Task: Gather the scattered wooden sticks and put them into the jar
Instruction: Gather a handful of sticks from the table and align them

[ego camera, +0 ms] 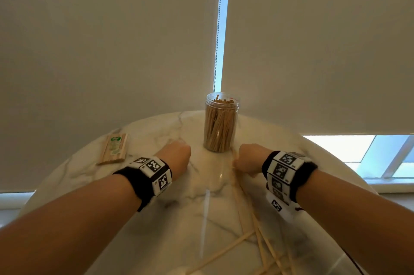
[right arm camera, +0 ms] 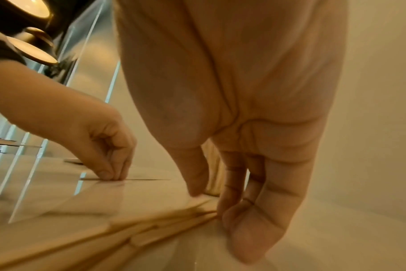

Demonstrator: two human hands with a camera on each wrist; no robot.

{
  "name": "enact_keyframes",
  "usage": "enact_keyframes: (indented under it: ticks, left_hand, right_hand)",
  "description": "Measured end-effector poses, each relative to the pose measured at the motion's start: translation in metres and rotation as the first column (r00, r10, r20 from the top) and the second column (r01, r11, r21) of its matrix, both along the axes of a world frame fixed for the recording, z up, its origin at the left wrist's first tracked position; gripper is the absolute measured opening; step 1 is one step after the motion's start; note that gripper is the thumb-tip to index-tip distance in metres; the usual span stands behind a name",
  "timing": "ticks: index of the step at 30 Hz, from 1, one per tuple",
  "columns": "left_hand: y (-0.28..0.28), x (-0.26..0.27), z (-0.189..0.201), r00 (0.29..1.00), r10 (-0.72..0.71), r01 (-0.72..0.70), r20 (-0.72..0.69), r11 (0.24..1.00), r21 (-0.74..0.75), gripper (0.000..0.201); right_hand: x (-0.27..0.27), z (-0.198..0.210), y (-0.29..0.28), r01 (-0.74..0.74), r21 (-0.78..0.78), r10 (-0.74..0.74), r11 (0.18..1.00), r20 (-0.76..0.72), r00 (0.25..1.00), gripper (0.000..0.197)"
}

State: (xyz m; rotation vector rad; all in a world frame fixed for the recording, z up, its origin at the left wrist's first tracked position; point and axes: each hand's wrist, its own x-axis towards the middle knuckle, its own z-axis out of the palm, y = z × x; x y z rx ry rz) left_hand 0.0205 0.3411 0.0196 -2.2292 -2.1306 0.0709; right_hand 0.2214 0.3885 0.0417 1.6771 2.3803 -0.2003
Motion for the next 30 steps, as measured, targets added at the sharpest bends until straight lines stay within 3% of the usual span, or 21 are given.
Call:
enact_keyframes:
  ticks: [4,7,12,14,16,19,22,24,26,28,30]
  left_hand:
    - [-0.031,0.003,-0.005,0.996,0.038,-0.039,0.079,0.999,0.002,0.025]
    - [-0.052,0.007,-0.004,0.991,0.081,-0.08,0.104,0.997,-0.009,0.029]
    - [-0.076,0.029,0.0,0.996,0.082,-0.084,-0.023,0.994,-0.065,0.024]
    - [-0.081,0.034,0.0,0.995,0.1,-0.102,-0.031,0.993,-0.063,0.023]
    - [-0.085,0.037,0.0,0.993,0.117,-0.118,-0.027,0.991,-0.069,0.024]
    - [-0.091,0.038,0.004,0.987,0.158,-0.156,0.004,0.983,-0.1,0.025]
    - [-0.097,0.038,0.01,0.978,0.203,-0.193,0.056,0.97,-0.147,0.026]
    - [-0.098,0.035,0.013,0.949,0.265,-0.237,0.169,0.957,-0.17,0.029]
    - [-0.095,0.031,0.013,0.839,0.319,-0.266,0.44,0.947,-0.178,0.028]
    - [-0.093,0.035,0.016,0.564,0.326,-0.272,0.759,0.941,-0.202,0.027]
    - [-0.089,0.046,0.025,0.255,0.299,-0.28,0.92,0.933,-0.225,0.023]
  right_hand:
    - [-0.015,-0.001,-0.037,-0.061,-0.015,0.06,0.998,-0.062,0.996,0.052]
    - [-0.019,0.001,-0.052,-0.057,-0.017,0.056,0.998,-0.055,0.997,0.044]
    - [-0.013,0.002,-0.071,-0.016,-0.041,0.013,0.999,-0.058,0.998,0.02]
    - [-0.012,0.0,-0.076,0.0,-0.028,-0.002,1.0,-0.061,0.998,0.025]
    - [-0.012,-0.002,-0.08,0.011,-0.021,-0.013,1.0,-0.084,0.996,0.018]
    - [-0.012,-0.003,-0.085,0.027,-0.024,-0.03,0.999,-0.127,0.991,0.031]
    - [-0.004,-0.002,-0.083,0.066,-0.089,-0.086,0.994,-0.248,0.965,0.023]
    - [0.003,0.0,-0.076,0.106,-0.19,-0.184,0.976,-0.458,0.87,0.011]
    - [0.011,0.006,-0.072,0.128,-0.226,-0.246,0.966,-0.636,0.732,0.008]
    - [0.018,0.016,-0.077,0.126,-0.199,-0.235,0.972,-0.759,0.607,0.005]
    - [0.022,0.026,-0.082,0.105,-0.156,-0.188,0.982,-0.856,0.482,0.009]
